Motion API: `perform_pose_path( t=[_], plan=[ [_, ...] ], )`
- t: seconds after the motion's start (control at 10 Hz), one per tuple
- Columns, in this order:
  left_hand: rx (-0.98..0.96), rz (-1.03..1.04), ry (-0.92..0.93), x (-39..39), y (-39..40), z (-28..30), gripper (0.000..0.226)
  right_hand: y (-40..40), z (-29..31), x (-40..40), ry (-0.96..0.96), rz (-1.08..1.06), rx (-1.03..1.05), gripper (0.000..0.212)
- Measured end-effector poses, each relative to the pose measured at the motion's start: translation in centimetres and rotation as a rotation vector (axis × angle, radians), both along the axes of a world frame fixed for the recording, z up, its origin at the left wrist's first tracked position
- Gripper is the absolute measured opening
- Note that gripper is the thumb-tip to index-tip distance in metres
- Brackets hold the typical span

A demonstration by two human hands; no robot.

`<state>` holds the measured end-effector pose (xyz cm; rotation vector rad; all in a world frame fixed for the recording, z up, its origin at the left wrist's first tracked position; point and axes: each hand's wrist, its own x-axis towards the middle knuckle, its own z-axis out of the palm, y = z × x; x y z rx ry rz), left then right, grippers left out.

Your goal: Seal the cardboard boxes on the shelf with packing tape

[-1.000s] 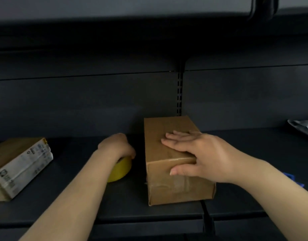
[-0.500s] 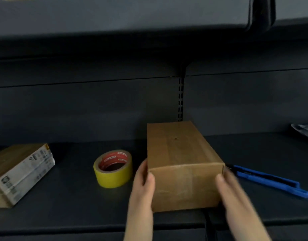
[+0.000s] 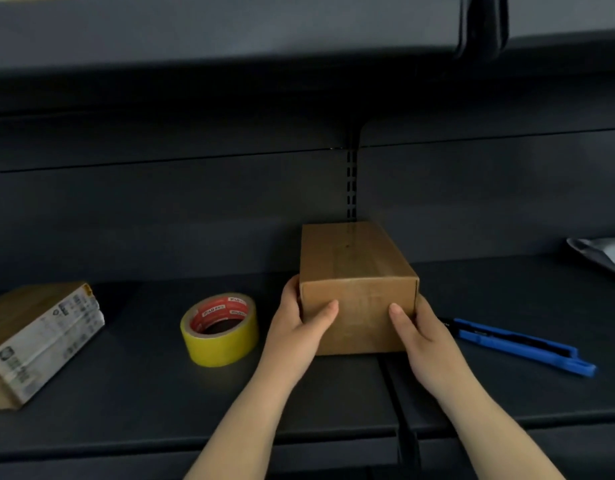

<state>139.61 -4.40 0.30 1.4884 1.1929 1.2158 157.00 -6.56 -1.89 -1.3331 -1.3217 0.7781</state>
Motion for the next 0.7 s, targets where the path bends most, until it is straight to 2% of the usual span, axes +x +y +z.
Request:
perform_pose_path(
  t=[0.2, 0.4, 0.6, 0.7],
  plan=[
    [0.023, 0.002, -0.018, -0.5, 0.3, -0.1, 0.039, 0.0, 0.6, 0.3, -0.085, -0.009, 0.004, 0.044],
    [0.009, 0.015, -0.095, -1.3, 0.7, -0.1, 0.049, 0.1, 2.1, 1.8, -0.223, -0.001, -0.044, 0.049],
    [0.023, 0.015, -0.084, -1.4, 0.4, 0.0, 0.052, -0.7, 4.0, 1.8, -0.301, -0.022, -0.038, 0.047],
    [0.065, 0.045, -0.097, -1.7, -0.4, 0.0, 0.056, -2.6, 6.3, 3.4, -0.202, -0.19, 0.168, 0.053]
  ],
)
